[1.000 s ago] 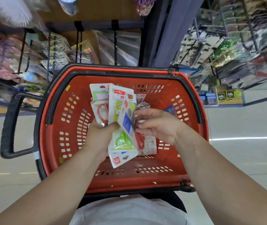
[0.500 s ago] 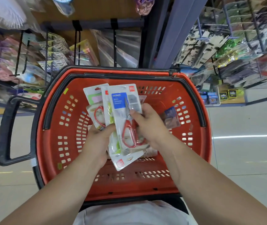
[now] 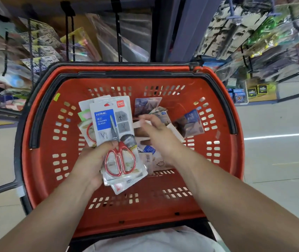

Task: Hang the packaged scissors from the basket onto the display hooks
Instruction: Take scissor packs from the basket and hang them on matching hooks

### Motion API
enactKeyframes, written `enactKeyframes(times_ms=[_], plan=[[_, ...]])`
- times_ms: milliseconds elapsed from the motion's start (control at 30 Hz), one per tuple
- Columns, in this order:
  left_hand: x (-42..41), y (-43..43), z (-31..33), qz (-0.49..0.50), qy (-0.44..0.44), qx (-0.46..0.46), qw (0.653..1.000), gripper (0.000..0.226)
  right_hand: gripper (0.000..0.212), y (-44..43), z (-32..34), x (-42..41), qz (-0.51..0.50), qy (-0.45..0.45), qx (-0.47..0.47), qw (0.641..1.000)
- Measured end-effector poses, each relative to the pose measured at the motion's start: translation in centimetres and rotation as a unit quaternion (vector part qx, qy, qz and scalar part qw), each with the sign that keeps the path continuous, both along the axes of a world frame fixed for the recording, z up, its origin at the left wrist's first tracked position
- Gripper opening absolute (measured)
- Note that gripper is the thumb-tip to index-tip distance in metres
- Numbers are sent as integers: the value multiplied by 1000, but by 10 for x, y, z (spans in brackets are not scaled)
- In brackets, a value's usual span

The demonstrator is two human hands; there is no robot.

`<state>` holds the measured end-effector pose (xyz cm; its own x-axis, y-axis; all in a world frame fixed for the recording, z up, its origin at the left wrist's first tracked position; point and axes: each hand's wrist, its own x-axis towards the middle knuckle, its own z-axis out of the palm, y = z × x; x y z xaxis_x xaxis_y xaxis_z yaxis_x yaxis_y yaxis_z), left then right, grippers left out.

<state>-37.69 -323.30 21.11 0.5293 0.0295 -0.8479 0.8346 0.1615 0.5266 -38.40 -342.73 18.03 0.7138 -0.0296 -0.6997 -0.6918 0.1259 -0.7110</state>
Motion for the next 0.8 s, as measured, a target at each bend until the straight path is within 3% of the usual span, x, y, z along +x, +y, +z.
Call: enactKeyframes(times_ms=[100, 167, 233, 333, 500, 633, 767, 800], plan=[[4, -2, -3, -13, 7, 32, 999, 28, 15, -46, -45, 0, -14, 94, -148, 984], [9, -1, -3, -19, 4, 58, 998, 25, 40, -67, -75, -8, 83, 188, -258, 944], [13, 1, -3, -31, -2, 84, 996, 26, 52, -74, -98, -19, 128, 254, -275, 919], [15, 7, -3, -41, -11, 102, 994, 28, 62, -66, -120, -24, 137, 260, -279, 914], [18, 13, 0, -34, -3, 110, 993, 22, 99, -52, -132, -21, 194, 215, -373, 881], [19, 14, 4, -43, -4, 116, 992, 21, 79, -51, -132, -11, 195, 201, -414, 866], [18, 15, 10, -41, -6, 106, 993, 23, 61, -53, -118, -7, 233, 143, -522, 808], [18, 15, 11, -41, -6, 105, 994, 23, 55, -53, -113, -6, 244, 124, -520, 809]])
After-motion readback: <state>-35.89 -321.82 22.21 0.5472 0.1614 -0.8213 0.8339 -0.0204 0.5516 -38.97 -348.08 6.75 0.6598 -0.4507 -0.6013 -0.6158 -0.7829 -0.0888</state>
